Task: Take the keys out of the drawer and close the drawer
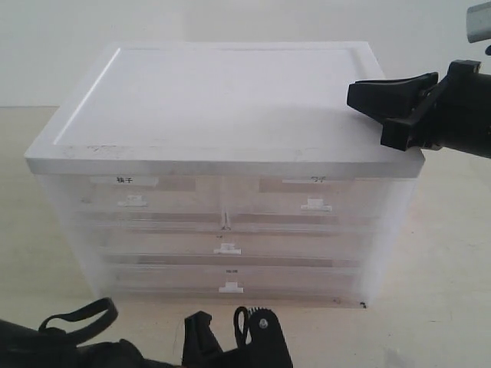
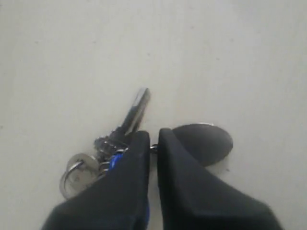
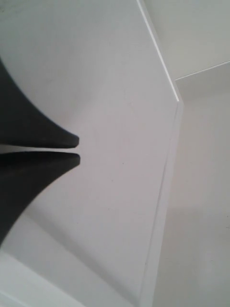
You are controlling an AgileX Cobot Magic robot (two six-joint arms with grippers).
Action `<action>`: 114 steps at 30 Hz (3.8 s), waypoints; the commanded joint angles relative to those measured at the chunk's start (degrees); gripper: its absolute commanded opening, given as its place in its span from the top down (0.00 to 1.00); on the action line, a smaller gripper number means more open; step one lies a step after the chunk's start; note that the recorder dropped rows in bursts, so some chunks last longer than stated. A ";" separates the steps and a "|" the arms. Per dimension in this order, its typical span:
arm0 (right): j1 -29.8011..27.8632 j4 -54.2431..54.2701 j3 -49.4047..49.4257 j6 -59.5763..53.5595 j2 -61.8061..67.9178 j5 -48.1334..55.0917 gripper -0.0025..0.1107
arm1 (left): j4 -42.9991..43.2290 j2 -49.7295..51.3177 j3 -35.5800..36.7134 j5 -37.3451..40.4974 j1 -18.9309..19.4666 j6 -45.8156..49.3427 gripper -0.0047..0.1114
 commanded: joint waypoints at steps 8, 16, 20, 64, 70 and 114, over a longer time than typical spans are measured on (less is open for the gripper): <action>0.14 -3.23 0.82 -0.26 0.84 3.91 0.98 | 4.14 2.14 -1.14 -2.43 10.17 -0.26 0.92; 0.14 -3.34 0.82 -0.26 0.84 3.91 0.98 | 4.55 2.14 -2.84 5.64 12.08 -0.26 0.92; 0.14 -3.34 0.82 -0.26 0.84 3.91 0.98 | 4.55 1.45 -2.47 7.05 9.26 -0.26 0.92; 0.14 -6.33 0.82 0.23 -3.84 4.62 0.98 | 5.40 -1.11 -4.63 0.81 5.90 1.88 0.92; 0.14 -12.96 0.92 7.51 -11.96 4.62 0.98 | 4.78 -13.70 0.80 -2.54 2.19 -0.47 0.92; 0.14 -10.09 26.94 30.86 -77.28 23.09 0.98 | 3.43 -91.80 33.57 -8.10 1.60 -15.03 0.92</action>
